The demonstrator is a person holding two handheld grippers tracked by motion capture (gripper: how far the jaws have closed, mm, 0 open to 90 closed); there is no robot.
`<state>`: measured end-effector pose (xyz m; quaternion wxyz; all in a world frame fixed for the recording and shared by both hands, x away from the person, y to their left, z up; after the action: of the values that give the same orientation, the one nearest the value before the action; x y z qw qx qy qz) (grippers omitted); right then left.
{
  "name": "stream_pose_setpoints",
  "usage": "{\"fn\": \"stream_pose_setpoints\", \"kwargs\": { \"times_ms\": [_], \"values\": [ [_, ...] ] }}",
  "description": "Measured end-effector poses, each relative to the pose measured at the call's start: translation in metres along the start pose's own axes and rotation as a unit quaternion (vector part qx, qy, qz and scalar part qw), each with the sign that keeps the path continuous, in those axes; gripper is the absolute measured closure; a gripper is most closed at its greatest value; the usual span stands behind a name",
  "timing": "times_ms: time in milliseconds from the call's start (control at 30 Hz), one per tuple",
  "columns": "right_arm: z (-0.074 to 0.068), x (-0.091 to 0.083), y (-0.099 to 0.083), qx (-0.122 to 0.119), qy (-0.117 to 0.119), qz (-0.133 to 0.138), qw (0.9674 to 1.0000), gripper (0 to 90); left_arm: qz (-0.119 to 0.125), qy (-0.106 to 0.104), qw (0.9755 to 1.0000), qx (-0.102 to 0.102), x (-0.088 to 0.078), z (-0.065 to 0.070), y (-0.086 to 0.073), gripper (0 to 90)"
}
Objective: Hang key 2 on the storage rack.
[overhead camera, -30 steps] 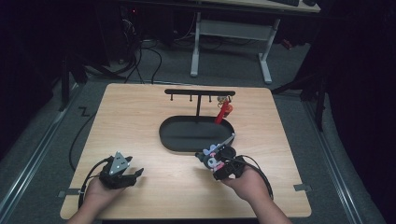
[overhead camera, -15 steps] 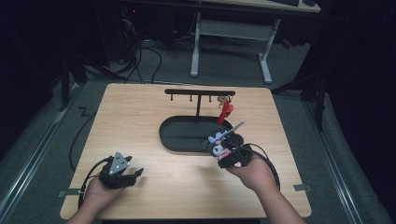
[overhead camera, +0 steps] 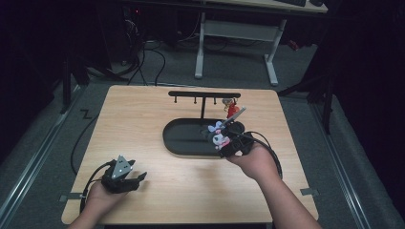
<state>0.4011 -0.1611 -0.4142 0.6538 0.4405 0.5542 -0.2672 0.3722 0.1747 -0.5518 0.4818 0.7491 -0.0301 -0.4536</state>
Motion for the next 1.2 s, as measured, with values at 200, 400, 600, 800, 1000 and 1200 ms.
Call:
{"fn": "stream_pose_setpoints", "kwargs": {
  "times_ms": [200, 400, 600, 800, 1000, 1200],
  "values": [
    [-0.002, -0.005, 0.025, -0.016, -0.001, 0.010, 0.9998, 49.1, -0.002, -0.001, 1.0000, -0.001, 0.000, 0.000, -0.001, 35.1],
    [-0.002, -0.009, 0.045, -0.021, -0.002, 0.018, 0.9996, 49.2, -0.002, -0.002, 1.0000, -0.003, 0.000, -0.001, -0.002, 35.1],
    [-0.001, -0.012, 0.057, -0.019, -0.002, 0.021, 0.9996, 49.1, -0.001, -0.002, 1.0000, -0.005, 0.000, -0.002, -0.002, 35.1],
    [0.001, -0.012, 0.064, -0.023, -0.007, 0.020, 0.9995, 49.2, -0.001, -0.003, 1.0000, -0.006, 0.000, -0.002, -0.002, 35.1],
    [0.004, -0.010, 0.069, -0.018, -0.005, 0.020, 0.9996, 49.2, -0.002, -0.003, 1.0000, -0.004, 0.000, -0.002, -0.002, 35.1],
    [0.010, 0.001, 0.068, -0.010, 0.001, 0.016, 0.9998, 49.2, -0.005, -0.004, 1.0000, -0.003, 0.000, -0.002, -0.003, 35.1]
  ]
}}
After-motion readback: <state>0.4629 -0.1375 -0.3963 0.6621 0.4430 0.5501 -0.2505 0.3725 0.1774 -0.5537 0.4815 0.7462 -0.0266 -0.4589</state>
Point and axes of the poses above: each handheld gripper's, and its own axes: x roughly forward along the jaws, y roughly out of its top, z roughly to its right, the point moved 5 cm from there along x, roughly forward along the jaws, and after that the axes turned 2 degrees about -z, right-handed, at the moved point
